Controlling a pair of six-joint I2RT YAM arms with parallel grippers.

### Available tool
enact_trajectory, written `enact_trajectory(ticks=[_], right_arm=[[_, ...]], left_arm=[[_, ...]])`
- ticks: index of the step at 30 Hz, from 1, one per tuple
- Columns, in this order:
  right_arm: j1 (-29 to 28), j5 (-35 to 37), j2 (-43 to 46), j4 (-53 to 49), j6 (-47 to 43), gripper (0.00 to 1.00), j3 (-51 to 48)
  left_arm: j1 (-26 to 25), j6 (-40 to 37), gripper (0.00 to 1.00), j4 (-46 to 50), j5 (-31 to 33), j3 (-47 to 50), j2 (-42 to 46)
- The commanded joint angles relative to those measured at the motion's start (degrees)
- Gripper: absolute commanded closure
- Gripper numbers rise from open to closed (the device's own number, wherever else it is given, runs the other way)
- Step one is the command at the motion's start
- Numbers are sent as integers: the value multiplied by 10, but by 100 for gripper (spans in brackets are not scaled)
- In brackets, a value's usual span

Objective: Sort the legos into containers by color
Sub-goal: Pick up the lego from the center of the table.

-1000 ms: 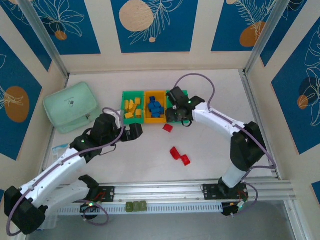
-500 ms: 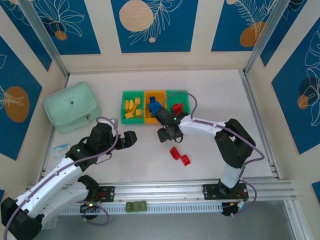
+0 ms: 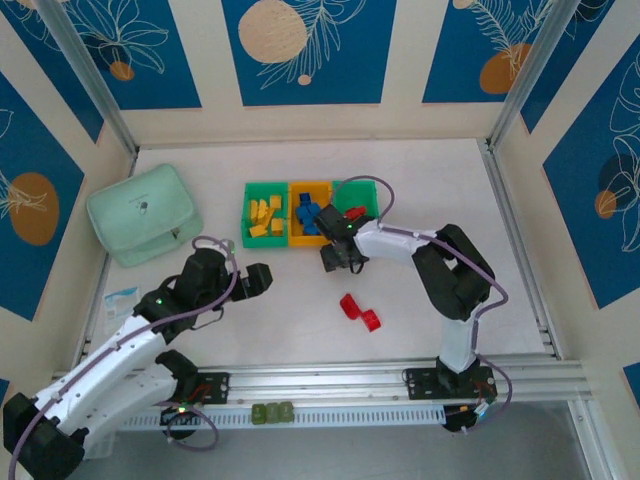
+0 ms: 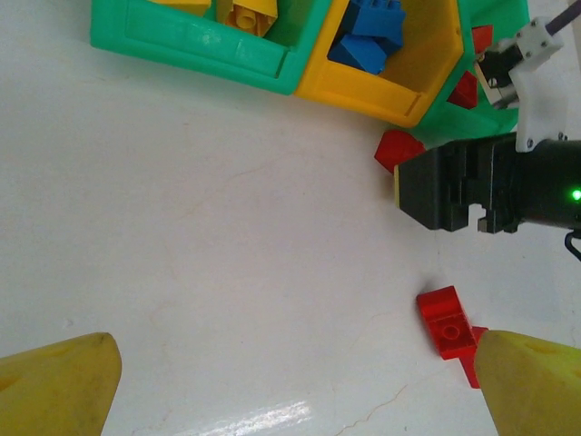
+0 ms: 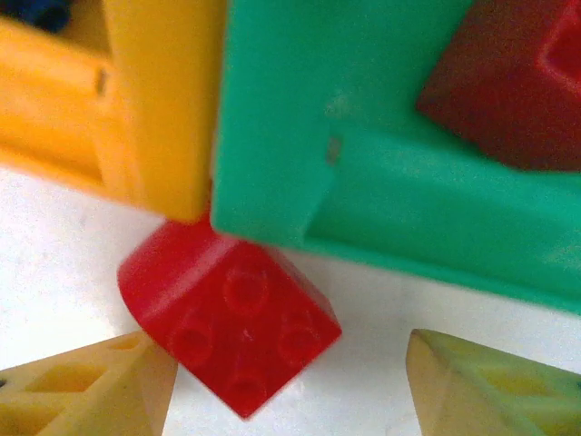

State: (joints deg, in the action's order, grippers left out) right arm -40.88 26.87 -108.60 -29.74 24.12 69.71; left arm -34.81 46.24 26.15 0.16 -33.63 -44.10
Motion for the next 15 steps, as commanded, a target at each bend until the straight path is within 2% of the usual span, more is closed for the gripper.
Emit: enact_trajectory(ticks=[1,15], right_arm=[[2,4,-14,14,-20,33,23],[-34,-9,-26,7,-31,56,31]], left_arm=[[8,2,1,-3,8,1,-5],[13,-2,1,-1,6,2,-5]])
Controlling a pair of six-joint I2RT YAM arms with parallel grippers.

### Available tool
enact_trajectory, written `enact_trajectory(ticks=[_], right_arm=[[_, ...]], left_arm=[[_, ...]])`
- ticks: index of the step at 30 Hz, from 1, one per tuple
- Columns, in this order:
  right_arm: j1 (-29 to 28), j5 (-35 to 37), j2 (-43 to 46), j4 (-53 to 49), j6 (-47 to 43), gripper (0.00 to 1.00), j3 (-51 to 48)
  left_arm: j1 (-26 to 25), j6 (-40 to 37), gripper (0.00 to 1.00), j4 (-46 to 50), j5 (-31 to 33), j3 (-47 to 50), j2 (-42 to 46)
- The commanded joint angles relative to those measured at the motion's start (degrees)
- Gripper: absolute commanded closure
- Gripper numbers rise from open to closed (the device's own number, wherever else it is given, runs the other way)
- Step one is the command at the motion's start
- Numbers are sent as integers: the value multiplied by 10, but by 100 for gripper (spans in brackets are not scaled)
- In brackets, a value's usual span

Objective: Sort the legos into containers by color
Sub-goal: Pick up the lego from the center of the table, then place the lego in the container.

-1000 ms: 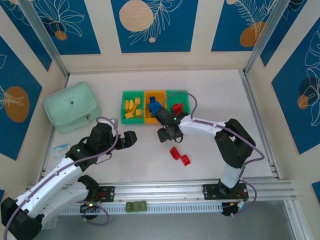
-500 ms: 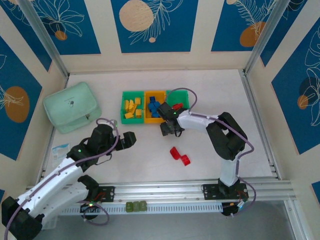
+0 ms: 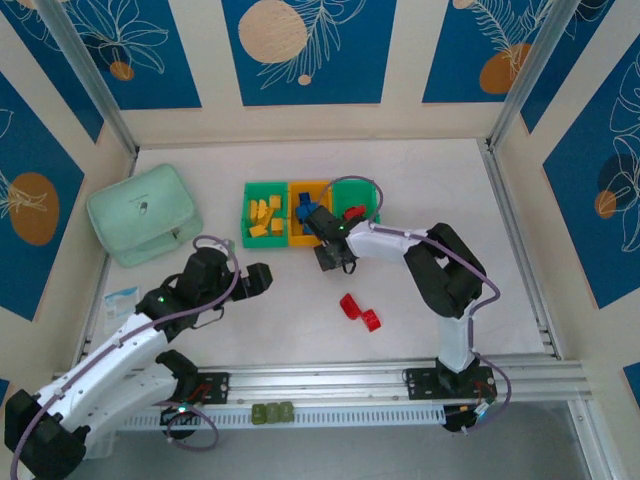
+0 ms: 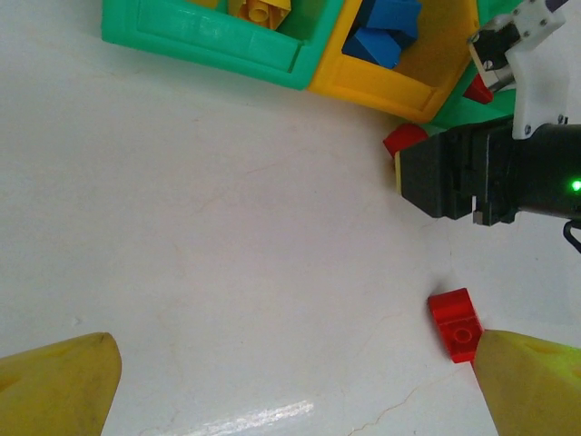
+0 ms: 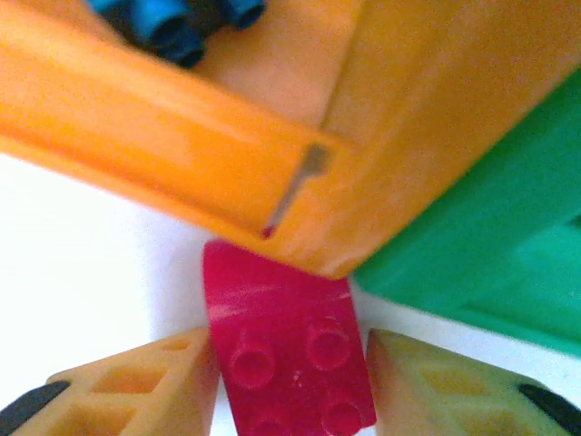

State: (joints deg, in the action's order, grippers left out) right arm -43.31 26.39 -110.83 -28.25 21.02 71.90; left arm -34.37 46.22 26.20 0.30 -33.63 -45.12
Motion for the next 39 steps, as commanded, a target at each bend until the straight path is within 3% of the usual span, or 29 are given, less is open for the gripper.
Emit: enact_trajectory(ticks=[1,13,26,32,39], right_arm=[[-10,-3,-4,-8,3,58,9],[-14,-10,19,-18,4,78,4],[-1,-41,171,-58,41,82,-64],[57,-52,210,-73,21,82,-30],[138,-37,136,-76,2,82,68]], left_arm=[[10,-2,1,-1,4,2,5],[12,-3,1,7,-7,-13,-1],[12,-25,1,-9,-45,-43,-35],[12,-42,1,-36,-64,-74,-90],[13,-57,1,-68,-72,-114,-149]])
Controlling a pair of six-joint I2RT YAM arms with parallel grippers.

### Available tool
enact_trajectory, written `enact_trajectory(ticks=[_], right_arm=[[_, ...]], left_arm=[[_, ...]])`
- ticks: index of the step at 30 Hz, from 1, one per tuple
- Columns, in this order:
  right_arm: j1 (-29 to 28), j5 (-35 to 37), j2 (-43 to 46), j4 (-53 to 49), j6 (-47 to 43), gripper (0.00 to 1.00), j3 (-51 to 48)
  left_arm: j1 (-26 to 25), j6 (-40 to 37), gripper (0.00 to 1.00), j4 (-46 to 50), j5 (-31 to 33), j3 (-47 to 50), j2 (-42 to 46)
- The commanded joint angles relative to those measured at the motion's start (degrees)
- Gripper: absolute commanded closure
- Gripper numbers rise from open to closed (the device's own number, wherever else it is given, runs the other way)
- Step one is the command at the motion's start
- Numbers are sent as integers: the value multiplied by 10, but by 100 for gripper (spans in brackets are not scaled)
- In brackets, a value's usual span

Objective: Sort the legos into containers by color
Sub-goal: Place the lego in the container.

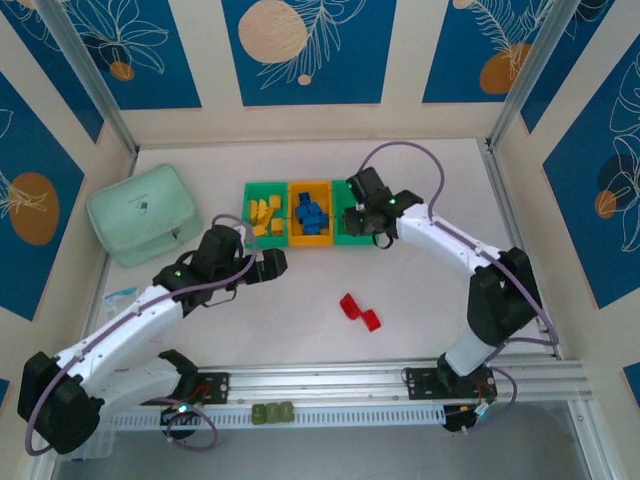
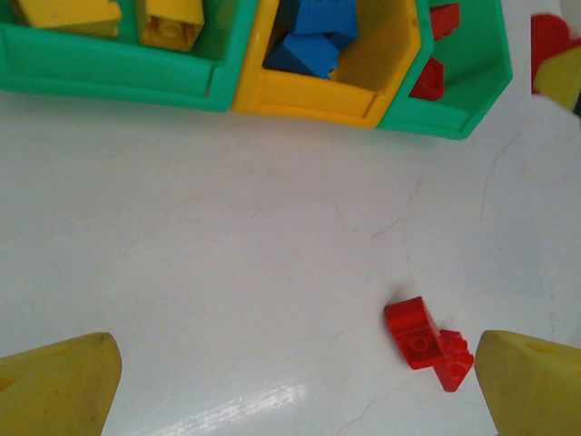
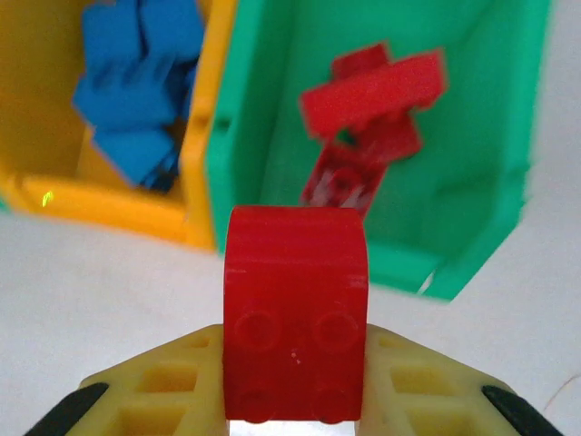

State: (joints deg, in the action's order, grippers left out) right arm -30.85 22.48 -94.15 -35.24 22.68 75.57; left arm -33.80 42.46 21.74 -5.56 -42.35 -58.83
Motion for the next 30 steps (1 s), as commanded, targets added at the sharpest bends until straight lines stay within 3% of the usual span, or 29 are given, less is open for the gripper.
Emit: enact_trajectory(ticks=[1,9,13,15,21,30], right_arm=[[19,8,-49,-6,-19,82,48],[40,22,-187,-1,-44,81,170],[45,20,-225,-19,-44,70,220],[45,18,-226,-17,-44,61,221],[39,16,-191,-17,-44,50,203],[11,8,-89,-29,-35,41,126]], left_arm=[[7,-21,1,-26,-15,-33,-21],[9,-23,1,-41,-20,-58,-67],[10,-21,1,-44,-22,-59,-72],[12,-20,1,-44,-23,-61,-69],[14,-20,1,-43,-27,-59,-62],[14,-17,1,-35,-40,-52,-48]])
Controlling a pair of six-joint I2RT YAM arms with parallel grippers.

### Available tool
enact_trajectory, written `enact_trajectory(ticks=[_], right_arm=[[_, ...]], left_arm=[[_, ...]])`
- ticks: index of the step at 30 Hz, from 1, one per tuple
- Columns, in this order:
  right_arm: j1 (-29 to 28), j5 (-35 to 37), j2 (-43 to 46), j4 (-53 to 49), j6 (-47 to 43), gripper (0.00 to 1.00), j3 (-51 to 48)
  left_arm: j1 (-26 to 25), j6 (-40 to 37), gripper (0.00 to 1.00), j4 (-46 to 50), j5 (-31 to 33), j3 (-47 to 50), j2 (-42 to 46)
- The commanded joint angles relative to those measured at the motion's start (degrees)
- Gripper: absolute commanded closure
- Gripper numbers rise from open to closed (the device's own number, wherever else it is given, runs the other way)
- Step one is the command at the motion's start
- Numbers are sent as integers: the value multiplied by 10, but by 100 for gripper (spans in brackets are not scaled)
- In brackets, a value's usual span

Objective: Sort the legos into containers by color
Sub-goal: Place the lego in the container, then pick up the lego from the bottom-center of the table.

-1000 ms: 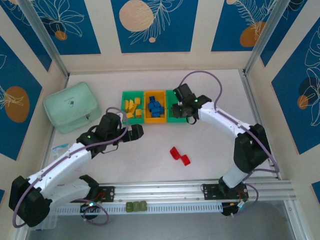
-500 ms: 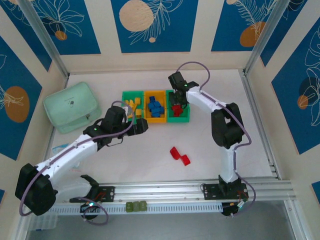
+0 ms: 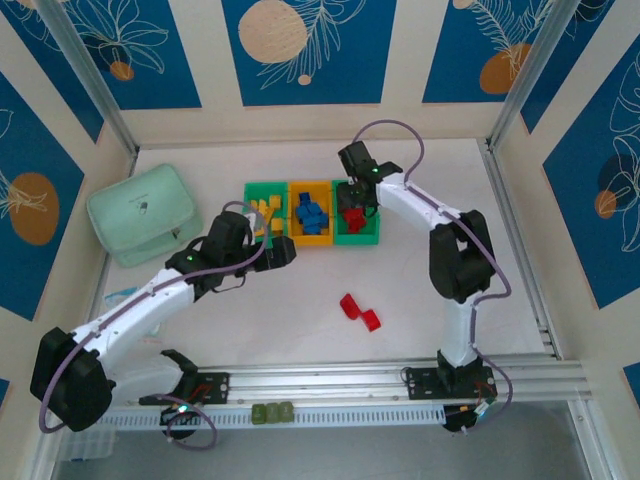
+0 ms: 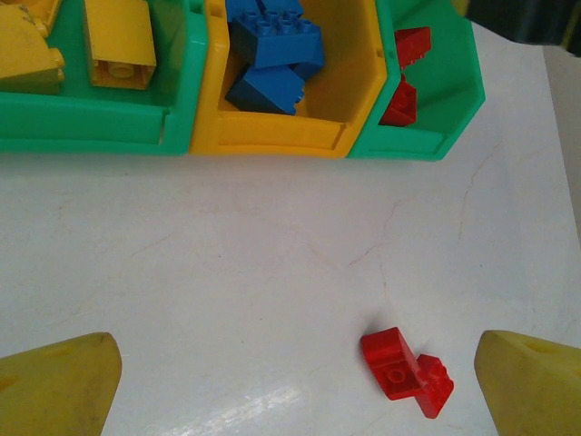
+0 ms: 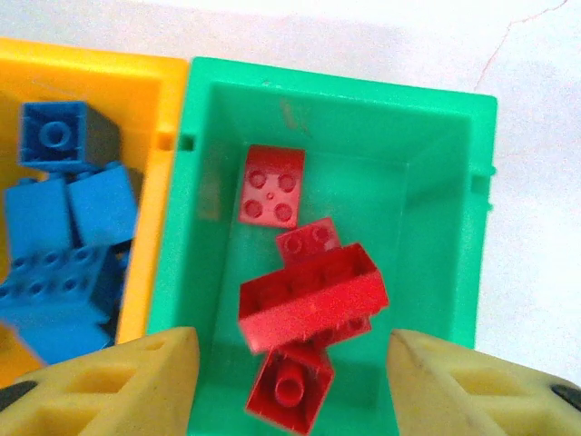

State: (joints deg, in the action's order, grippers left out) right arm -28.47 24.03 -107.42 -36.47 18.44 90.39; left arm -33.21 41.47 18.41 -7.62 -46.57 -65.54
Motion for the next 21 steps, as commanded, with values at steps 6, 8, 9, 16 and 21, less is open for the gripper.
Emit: enact_trajectory(ticks=[6,8,9,16,21], right_arm=[[-37,-29,111,-44,29,36,-97],[-46,-35,131,-52,41,34,-126],[-51,-39,144,-56,47,33,-140],[-95,-49,194,-83,87,28,-223],[-126,-59,206,-91,122,24,-270]], left_arm=[[8,-5,1,14,-24,19,55],[8,-3,1,20,-27,28,66],[8,-1,1,25,-28,32,71],[-2,15,1,32,-26,68,107],[-21,32,1,20,-26,92,116]])
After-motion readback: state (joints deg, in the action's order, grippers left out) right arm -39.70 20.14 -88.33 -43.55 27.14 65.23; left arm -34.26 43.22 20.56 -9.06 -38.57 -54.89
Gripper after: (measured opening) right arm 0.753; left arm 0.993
